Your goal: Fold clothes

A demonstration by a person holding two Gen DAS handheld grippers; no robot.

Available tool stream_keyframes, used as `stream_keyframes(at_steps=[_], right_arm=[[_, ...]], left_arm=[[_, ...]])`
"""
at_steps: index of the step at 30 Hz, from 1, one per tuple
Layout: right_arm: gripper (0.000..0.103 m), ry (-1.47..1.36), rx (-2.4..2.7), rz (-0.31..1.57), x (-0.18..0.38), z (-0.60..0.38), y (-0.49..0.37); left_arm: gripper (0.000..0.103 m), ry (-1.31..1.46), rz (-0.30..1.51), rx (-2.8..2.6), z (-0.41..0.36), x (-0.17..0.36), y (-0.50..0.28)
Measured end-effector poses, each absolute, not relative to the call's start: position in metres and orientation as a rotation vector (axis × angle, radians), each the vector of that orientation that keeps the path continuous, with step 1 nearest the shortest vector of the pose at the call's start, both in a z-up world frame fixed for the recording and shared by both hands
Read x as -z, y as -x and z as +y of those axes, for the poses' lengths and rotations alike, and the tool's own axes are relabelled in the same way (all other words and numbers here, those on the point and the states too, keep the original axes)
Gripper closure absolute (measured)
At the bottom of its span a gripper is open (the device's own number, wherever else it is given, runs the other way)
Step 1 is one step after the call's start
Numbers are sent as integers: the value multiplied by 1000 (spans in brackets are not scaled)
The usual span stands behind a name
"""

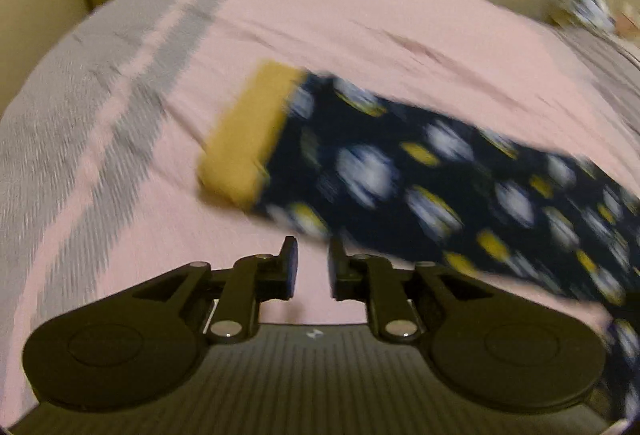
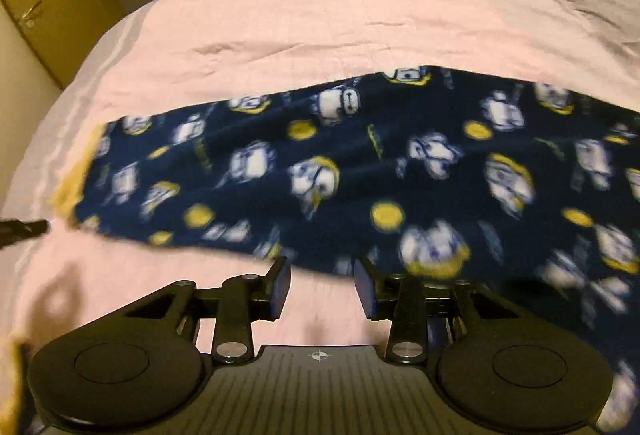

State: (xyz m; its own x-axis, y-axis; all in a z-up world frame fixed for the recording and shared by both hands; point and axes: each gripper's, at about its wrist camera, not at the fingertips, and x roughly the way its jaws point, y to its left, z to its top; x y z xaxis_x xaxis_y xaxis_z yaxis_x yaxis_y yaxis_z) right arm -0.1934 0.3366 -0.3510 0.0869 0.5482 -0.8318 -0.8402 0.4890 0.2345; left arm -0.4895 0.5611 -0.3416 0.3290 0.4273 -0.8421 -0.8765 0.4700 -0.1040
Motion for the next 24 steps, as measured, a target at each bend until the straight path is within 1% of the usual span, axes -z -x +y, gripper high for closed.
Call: stream_keyframes(at_steps=[2, 6, 10, 12, 18, 24], right_arm=[[63, 338, -1032, 1070, 327, 303, 203], [51, 355, -958, 1118, 293, 241, 220], [51, 378, -899, 1136, 264, 194, 224], [51, 388, -877, 1133, 250, 172, 224], [50, 410, -887, 1075, 211, 124, 212], [50, 406, -1007, 1018, 187, 70, 195]], left_arm=[[83, 646, 903, -889, 519, 325, 491], [77, 666, 988, -849, 451, 294, 493], [76, 615, 1041, -813, 407, 265, 491], [74, 539, 1060, -831, 386, 249, 489], [71, 487, 1002, -949, 342, 202, 486], [68, 453, 940, -1027, 270, 166, 460]])
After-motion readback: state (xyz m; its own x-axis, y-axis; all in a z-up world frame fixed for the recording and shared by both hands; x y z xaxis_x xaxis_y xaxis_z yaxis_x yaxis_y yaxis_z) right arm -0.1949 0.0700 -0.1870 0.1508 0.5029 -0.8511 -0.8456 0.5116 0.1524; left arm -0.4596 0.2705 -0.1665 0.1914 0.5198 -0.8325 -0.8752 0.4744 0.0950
